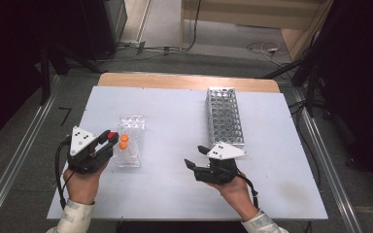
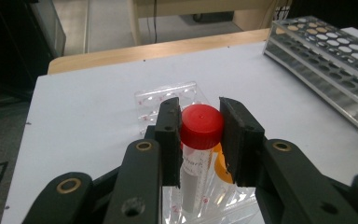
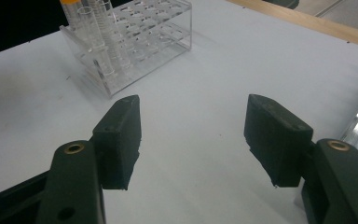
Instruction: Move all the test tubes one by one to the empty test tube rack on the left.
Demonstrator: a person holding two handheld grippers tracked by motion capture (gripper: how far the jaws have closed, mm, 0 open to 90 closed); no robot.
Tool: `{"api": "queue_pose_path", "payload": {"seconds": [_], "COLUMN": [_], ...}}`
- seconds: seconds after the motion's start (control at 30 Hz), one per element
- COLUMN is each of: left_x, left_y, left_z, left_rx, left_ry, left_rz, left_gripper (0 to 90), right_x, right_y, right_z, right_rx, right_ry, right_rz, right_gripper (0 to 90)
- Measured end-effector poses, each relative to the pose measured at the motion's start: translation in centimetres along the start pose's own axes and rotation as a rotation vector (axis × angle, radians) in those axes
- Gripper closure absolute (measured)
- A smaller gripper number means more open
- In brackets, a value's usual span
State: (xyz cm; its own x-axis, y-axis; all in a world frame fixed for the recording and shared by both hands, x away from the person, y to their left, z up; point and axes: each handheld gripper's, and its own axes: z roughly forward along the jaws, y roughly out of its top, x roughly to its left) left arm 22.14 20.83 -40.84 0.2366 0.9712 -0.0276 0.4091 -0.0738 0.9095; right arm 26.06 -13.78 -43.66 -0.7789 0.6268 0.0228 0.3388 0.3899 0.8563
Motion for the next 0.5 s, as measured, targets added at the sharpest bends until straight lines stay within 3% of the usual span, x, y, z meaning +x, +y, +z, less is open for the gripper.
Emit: {"api": "queue_pose_path", "payload": {"seconds": [0.5], "left_x": [-0.22], "left_y": [-0.73], "left_z": [0.14], "left_rx": [0.039], "left_ry": [0.018], "left_rz": [-0.013], "left_gripper": [65.8], "right_x": [-0.08], "right_y": [0.0], "right_z": [-0.03], "right_rx": [-0.003], "right_ry": [0.0], "right_rz": [0.001], "right_gripper": [34.7]}}
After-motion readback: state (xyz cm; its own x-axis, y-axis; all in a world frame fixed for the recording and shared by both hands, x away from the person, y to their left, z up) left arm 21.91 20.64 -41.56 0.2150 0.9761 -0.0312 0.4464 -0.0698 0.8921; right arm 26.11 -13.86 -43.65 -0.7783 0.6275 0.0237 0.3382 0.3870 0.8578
